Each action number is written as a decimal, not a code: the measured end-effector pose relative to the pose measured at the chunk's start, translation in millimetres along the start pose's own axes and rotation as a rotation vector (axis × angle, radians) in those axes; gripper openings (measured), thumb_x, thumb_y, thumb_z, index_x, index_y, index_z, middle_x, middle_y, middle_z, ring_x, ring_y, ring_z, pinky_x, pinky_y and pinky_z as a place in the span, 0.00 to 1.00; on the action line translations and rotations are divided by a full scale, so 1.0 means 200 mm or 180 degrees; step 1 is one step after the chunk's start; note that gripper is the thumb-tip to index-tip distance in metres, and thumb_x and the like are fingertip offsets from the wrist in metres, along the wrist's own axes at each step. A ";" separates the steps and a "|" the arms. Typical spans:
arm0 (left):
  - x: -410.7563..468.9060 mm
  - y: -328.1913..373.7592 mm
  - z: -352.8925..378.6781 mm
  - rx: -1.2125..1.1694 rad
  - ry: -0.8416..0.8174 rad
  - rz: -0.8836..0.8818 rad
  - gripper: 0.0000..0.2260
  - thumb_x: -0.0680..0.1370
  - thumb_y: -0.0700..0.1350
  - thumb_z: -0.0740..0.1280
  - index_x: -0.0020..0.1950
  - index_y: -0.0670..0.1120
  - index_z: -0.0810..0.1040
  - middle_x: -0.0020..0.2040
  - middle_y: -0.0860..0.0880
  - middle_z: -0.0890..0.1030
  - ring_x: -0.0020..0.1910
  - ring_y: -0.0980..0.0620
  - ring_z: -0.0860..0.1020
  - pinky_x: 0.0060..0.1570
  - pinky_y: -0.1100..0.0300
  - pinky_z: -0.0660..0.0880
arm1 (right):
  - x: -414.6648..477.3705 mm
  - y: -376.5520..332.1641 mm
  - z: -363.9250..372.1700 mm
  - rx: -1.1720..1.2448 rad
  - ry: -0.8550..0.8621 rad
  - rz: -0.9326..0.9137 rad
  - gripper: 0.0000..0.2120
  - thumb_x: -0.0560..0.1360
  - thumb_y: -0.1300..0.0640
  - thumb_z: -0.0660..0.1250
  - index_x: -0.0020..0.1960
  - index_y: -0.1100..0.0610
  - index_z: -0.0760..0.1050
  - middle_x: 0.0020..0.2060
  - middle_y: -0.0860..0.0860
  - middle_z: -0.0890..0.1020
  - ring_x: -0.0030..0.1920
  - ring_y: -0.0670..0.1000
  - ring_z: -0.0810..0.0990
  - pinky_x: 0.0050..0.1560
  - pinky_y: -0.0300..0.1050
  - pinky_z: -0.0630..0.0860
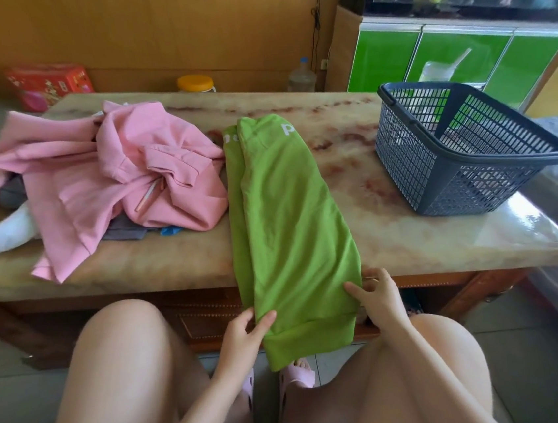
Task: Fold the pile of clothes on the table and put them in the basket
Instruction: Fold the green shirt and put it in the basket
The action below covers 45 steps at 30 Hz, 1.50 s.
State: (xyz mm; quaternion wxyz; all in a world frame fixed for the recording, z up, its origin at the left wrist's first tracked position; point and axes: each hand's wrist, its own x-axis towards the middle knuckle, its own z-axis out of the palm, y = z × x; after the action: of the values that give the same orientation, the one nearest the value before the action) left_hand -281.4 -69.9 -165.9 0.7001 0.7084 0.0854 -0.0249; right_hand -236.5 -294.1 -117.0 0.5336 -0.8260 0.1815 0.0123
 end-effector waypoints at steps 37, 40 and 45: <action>-0.07 0.00 -0.11 -0.0833 -0.0223 -0.0268 0.24 0.64 0.53 0.78 0.50 0.40 0.78 0.49 0.45 0.83 0.50 0.49 0.81 0.47 0.62 0.77 | -0.26 0.09 -0.08 0.0323 -0.0828 -0.0557 0.29 0.67 0.62 0.76 0.62 0.42 0.72 0.58 0.49 0.77 0.54 0.50 0.79 0.48 0.41 0.79; -0.10 0.04 -0.09 -0.0783 -0.0161 -0.0236 0.15 0.70 0.41 0.74 0.53 0.43 0.75 0.49 0.45 0.83 0.49 0.49 0.82 0.42 0.63 0.77 | -0.26 0.09 -0.08 0.0267 -0.0784 -0.0543 0.29 0.68 0.63 0.75 0.61 0.41 0.72 0.58 0.49 0.77 0.54 0.50 0.78 0.48 0.41 0.78; -0.15 0.09 -0.10 -0.0936 -0.0224 -0.0240 0.33 0.58 0.56 0.80 0.58 0.48 0.73 0.52 0.50 0.83 0.51 0.53 0.82 0.43 0.65 0.77 | -0.26 0.08 -0.08 0.0077 -0.0699 -0.0606 0.29 0.68 0.62 0.75 0.63 0.44 0.71 0.58 0.48 0.76 0.53 0.47 0.78 0.47 0.39 0.77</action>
State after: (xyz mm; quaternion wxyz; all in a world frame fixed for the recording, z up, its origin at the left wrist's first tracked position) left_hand -310.6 -52.3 -143.4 0.7975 0.5932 0.0901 -0.0633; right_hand -292.3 -299.3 -112.9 0.5590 -0.8266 0.0430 0.0498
